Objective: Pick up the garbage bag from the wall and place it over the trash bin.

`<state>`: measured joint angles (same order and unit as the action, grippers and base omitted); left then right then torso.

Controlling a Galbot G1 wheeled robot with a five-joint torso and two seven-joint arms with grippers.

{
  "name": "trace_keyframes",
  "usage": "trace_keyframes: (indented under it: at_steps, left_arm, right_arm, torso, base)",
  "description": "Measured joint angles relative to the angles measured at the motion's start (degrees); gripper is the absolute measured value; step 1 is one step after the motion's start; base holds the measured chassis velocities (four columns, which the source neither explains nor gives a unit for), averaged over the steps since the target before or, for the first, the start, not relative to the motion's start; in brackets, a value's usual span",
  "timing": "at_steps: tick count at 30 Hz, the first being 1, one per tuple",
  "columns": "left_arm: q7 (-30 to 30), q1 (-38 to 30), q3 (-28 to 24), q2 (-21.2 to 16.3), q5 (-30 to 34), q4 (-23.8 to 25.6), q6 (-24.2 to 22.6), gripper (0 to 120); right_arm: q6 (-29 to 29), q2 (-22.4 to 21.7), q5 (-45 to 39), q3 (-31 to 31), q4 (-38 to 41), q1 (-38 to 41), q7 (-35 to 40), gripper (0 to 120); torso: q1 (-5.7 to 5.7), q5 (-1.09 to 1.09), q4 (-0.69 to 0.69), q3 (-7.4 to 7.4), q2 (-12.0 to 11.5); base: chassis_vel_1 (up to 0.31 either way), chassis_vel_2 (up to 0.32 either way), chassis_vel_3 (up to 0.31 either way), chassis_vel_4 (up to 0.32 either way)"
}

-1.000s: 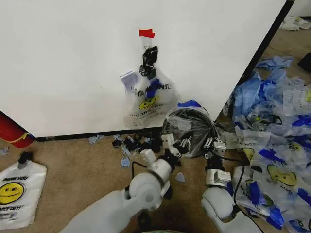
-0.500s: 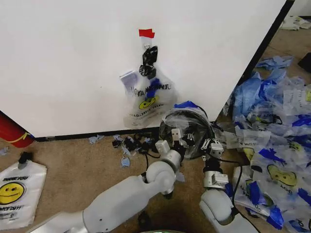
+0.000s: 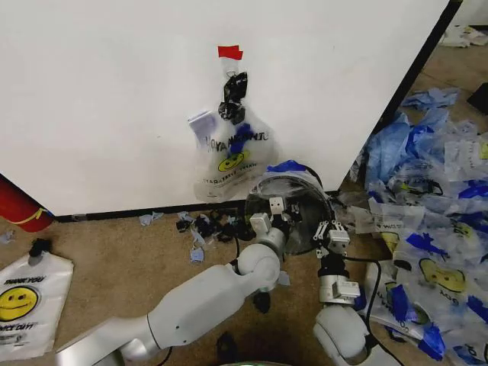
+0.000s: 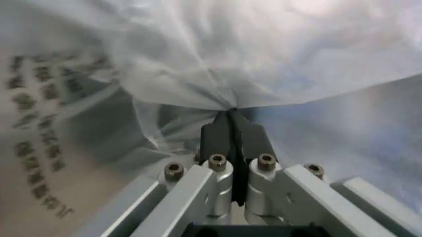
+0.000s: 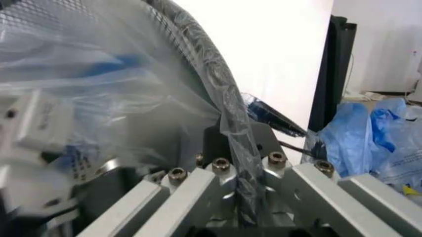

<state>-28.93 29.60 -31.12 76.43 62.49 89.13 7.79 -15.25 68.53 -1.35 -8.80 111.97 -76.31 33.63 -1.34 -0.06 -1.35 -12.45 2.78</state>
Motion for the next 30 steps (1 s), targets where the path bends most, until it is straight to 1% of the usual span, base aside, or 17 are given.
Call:
trace_keyframes:
  at_steps: [6,13,16,21,22,26,30]
  left_arm:
    - [-1.01,-0.44,-0.45,1.22,0.15,-0.48,-0.18,0]
    - [-2.47,-1.96,-1.52,3.85,0.66,-1.69,-0.54,0]
    - [-2.72,-2.39,-1.75,4.09,0.81,-1.99,-0.67,0]
    - [-6.37,-4.49,-3.05,4.26,0.76,-3.76,-2.41,0]
    - [-6.37,-4.49,-3.05,4.26,0.76,-3.76,-2.41,0]
    - [-9.81,-5.55,-4.03,4.51,-1.40,-5.52,-3.37,0]
    - [-11.11,-5.83,-4.28,4.89,-2.66,-6.38,-3.57,0]
  right_arm:
    - [-0.29,-0.08,0.43,0.23,-0.03,-0.36,-0.13,0]
    - [-0.32,0.35,0.84,0.56,-0.64,-0.39,-0.37,0]
    - [-0.33,0.45,1.04,0.56,-0.70,-0.50,-0.37,0]
    - [-0.62,0.53,2.13,0.46,-0.89,-0.77,-0.42,0]
    - [-0.62,0.53,2.13,0.46,-0.89,-0.77,-0.42,0]
    - [-0.76,0.54,2.13,0.54,-0.68,-0.83,-0.62,0]
    - [-0.93,0.72,2.26,0.79,-0.57,-0.98,-0.83,0]
  torso:
    - [0.00,0.00,0.00,0.00,0.00]
    - [0.00,0.00,0.00,0.00,0.00]
    - [0.00,0.01,-0.01,0.00,0.00]
    - [0.00,0.00,0.00,0.00,0.00]
    - [0.00,0.00,0.00,0.00,0.00]
    - [0.00,0.00,0.00,0.00,0.00]
    - [0.00,0.00,-0.01,0.00,0.00]
  base:
    - [0.000,0.000,0.000,0.000]
    - [0.000,0.000,0.000,0.000]
    - [0.000,0.000,0.000,0.000]
    - [0.000,0.000,0.000,0.000]
    - [0.000,0.000,0.000,0.000]
    - [0.000,0.000,0.000,0.000]
    - [0.000,0.000,0.000,0.000]
